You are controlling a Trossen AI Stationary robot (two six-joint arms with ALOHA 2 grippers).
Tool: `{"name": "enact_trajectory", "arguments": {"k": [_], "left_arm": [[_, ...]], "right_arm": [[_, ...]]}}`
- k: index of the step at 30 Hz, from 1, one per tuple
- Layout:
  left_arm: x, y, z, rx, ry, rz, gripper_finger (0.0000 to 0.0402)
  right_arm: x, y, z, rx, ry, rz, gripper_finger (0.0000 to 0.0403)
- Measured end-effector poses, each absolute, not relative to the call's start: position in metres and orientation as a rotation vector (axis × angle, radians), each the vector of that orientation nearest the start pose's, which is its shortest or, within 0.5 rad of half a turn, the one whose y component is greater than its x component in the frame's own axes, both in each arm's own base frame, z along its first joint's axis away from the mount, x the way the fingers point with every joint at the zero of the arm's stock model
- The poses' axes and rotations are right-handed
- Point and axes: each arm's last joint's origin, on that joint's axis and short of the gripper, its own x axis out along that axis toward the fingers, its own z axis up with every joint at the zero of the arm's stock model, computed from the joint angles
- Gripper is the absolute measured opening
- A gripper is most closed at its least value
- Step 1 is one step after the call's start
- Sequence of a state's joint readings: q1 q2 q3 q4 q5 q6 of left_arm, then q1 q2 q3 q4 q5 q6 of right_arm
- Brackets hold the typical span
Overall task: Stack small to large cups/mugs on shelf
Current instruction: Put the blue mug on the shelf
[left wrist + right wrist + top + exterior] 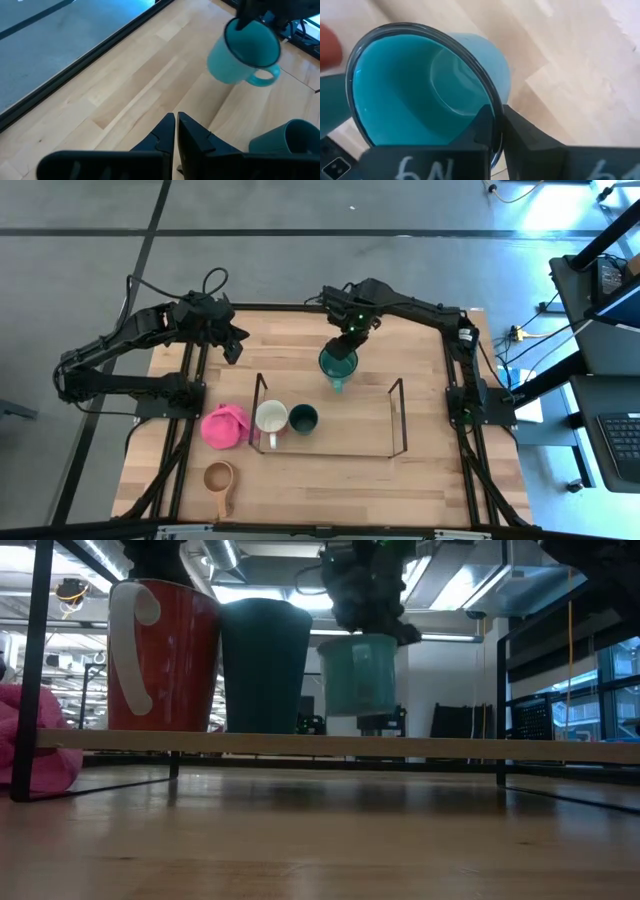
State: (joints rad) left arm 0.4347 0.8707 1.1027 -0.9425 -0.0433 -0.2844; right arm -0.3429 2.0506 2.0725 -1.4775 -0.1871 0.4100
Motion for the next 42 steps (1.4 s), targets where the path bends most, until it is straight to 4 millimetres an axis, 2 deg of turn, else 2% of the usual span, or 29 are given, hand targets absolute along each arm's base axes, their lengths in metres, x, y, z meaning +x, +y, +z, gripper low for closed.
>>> {"name": "enact_trajectory", "arguments": {"k": [6, 10, 23, 28, 37, 42], "left_arm": [[0.132, 0.063, 0.355, -0.41, 0.658, 0.558, 0.0014], [0.132, 0.063, 0.355, -0.411, 0.659, 0.558, 0.0014], [0.132, 0.062, 0.355, -0.408, 0.661, 0.546, 0.0014], [0.132, 0.062, 0.355, -0.407, 0.66, 0.545, 0.0014], [0.132, 0.062, 0.356, -0.383, 0.664, 0.536, 0.0014], [0.133, 0.062, 0.356, -0.392, 0.666, 0.511, 0.0014]], "right_arm": [[0.377, -0.099, 0.31, 0.697, 1.451, -0.392, 0.0029], [0.381, -0.083, 0.317, 0.685, 1.404, -0.369, 0.0024], [0.375, -0.056, 0.332, 0.703, 1.36, -0.446, 0.0024], [0.373, -0.037, 0.339, 0.725, 1.349, -0.45, 0.0031], [0.373, -0.014, 0.34, 0.724, 1.35, -0.497, 0.0024], [0.376, -0.01, 0.329, 0.739, 1.354, -0.511, 0.0026]]}}
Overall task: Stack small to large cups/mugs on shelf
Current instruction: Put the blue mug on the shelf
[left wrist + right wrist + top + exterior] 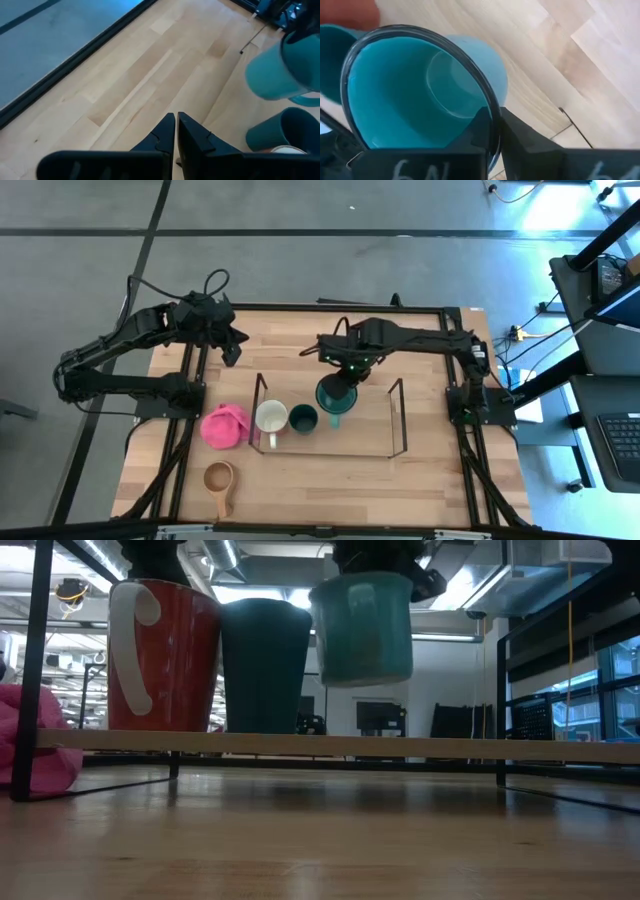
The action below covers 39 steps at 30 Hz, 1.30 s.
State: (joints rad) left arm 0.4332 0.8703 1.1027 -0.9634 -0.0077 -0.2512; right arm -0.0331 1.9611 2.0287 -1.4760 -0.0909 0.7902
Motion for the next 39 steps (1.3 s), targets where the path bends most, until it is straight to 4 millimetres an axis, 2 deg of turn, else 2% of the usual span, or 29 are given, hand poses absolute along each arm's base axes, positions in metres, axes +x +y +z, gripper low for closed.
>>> {"name": "enact_trajectory", "arguments": {"k": [14, 22, 39], "left_arm": [[0.135, 0.057, 0.355, -0.388, 0.671, 0.477, 0.0014], [0.135, 0.057, 0.355, -0.4, 0.668, 0.482, 0.0014], [0.135, 0.057, 0.355, -0.414, 0.665, 0.487, 0.0014]], "right_arm": [[0.378, 0.01, 0.298, 0.761, 1.45, -0.479, 0.0022], [0.382, 0.012, 0.284, 0.76, 1.434, -0.453, 0.0027], [0.38, 0.014, 0.281, 0.75, 1.457, -0.466, 0.0042]]}}
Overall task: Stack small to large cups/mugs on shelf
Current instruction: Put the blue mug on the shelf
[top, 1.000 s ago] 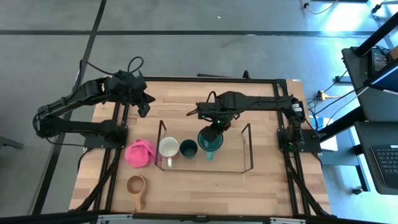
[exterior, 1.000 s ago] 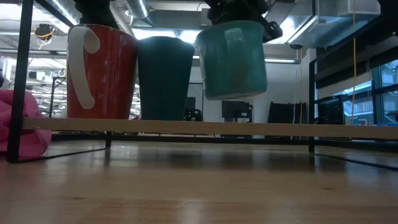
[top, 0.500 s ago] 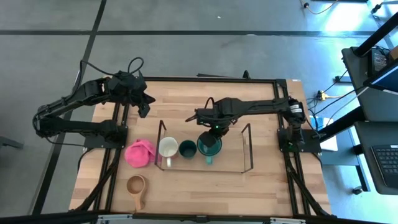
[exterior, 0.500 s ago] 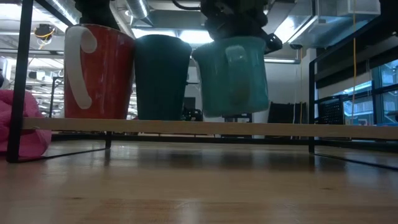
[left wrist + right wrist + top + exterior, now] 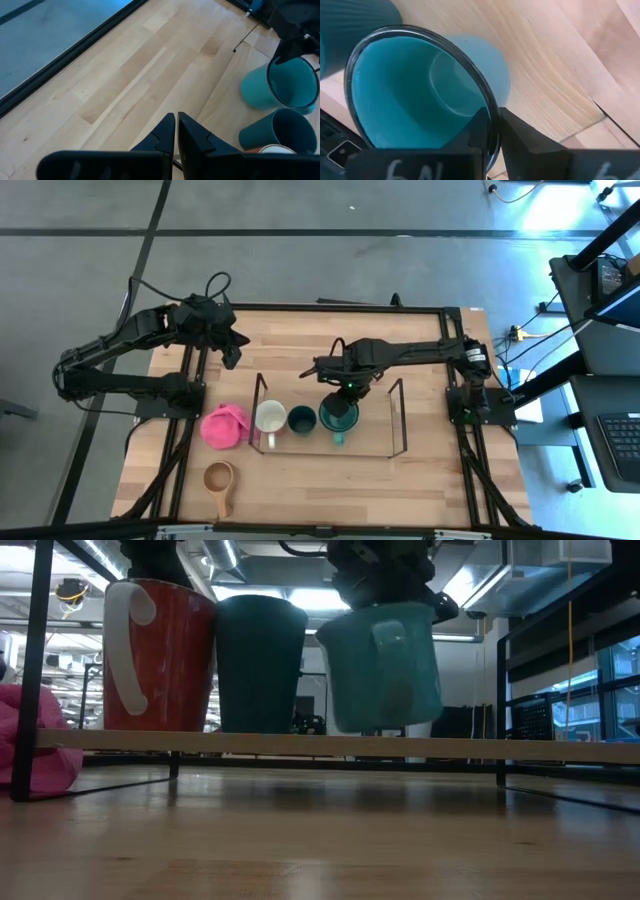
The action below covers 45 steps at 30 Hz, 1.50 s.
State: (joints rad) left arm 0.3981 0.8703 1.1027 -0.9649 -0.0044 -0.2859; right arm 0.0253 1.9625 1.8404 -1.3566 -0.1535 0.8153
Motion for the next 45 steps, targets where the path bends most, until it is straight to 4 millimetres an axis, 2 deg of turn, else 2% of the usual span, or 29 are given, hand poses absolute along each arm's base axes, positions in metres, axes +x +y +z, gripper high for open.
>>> {"name": "enact_trajectory", "arguments": {"k": [4, 11, 15, 22, 28, 32, 37, 42, 45], "left_arm": [[0.135, 0.057, 0.356, -0.413, 0.665, 0.486, 0.0014], [0.135, 0.057, 0.356, -0.406, 0.667, 0.484, 0.0014], [0.135, 0.057, 0.355, -0.398, 0.669, 0.481, 0.0014], [0.135, 0.057, 0.356, -0.388, 0.671, 0.477, 0.0014], [0.135, 0.057, 0.356, -0.388, 0.671, 0.477, 0.0014], [0.135, 0.057, 0.355, -0.388, 0.671, 0.478, 0.0014], [0.135, 0.057, 0.356, -0.388, 0.671, 0.478, 0.0014], [0.135, 0.057, 0.356, -0.387, 0.664, 0.477, 0.0014], [0.135, 0.057, 0.356, -0.387, 0.663, 0.477, 0.0014]], "right_arm": [[0.379, 0.014, 0.281, 0.746, 1.464, -0.466, 0.0051], [0.379, 0.014, 0.282, 0.746, 1.462, -0.465, 0.0105], [0.377, 0.014, 0.281, 0.742, 1.482, -0.475, 0.0121], [0.369, 0.013, 0.287, 0.724, 1.505, -0.503, 0.0125], [0.361, 0.012, 0.302, 0.722, 1.449, -0.523, 0.0125], [0.349, 0.008, 0.313, 0.671, 1.432, -0.594, 0.0125], [0.344, -0.005, 0.318, 0.682, 1.443, -0.603, 0.0098], [0.349, -0.023, 0.313, 0.707, 1.404, -0.575, 0.0015], [0.345, -0.034, 0.304, 0.745, 1.442, -0.557, 0.0009]]}}
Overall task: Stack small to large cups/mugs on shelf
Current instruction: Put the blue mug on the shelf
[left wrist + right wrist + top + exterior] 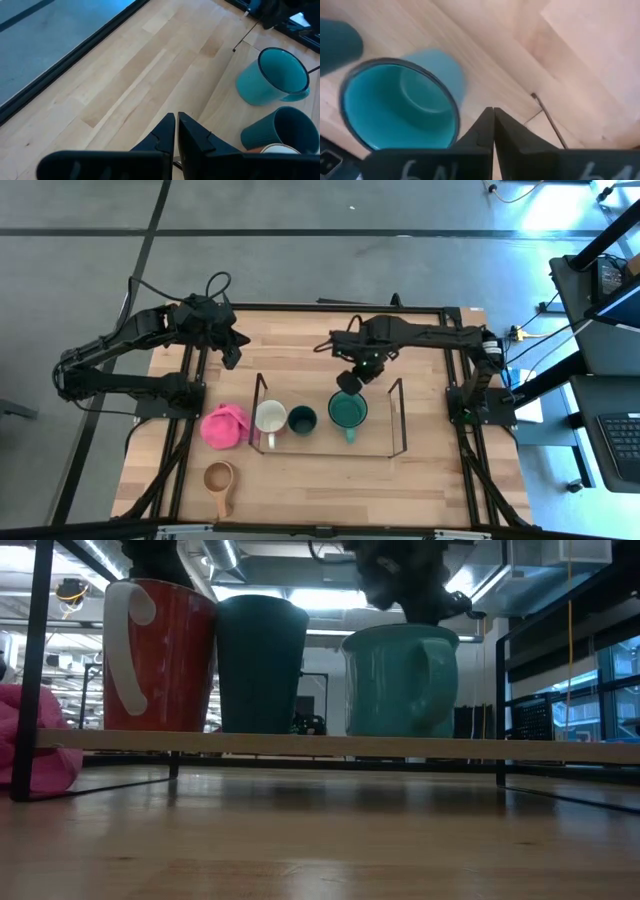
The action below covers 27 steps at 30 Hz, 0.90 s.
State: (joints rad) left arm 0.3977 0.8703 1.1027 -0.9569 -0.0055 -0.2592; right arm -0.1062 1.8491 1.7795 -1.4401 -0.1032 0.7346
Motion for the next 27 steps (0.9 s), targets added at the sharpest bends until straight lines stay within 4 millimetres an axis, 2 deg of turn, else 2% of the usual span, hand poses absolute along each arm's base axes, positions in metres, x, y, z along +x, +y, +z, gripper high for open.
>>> {"name": "enact_trajectory", "arguments": {"k": [6, 16, 27], "left_arm": [[0.135, 0.057, 0.356, -0.387, 0.663, 0.478, 0.0014], [0.135, 0.057, 0.356, -0.402, 0.66, 0.483, 0.0014], [0.135, 0.057, 0.356, -0.405, 0.659, 0.485, 0.0014]], "right_arm": [[0.34, -0.043, 0.27, 0.811, 1.507, -0.509, 0.0006], [0.342, -0.037, 0.245, 0.919, 1.467, -0.391, 0.0003], [0.348, -0.023, 0.239, 0.908, 1.436, -0.331, 0.0003]]}}
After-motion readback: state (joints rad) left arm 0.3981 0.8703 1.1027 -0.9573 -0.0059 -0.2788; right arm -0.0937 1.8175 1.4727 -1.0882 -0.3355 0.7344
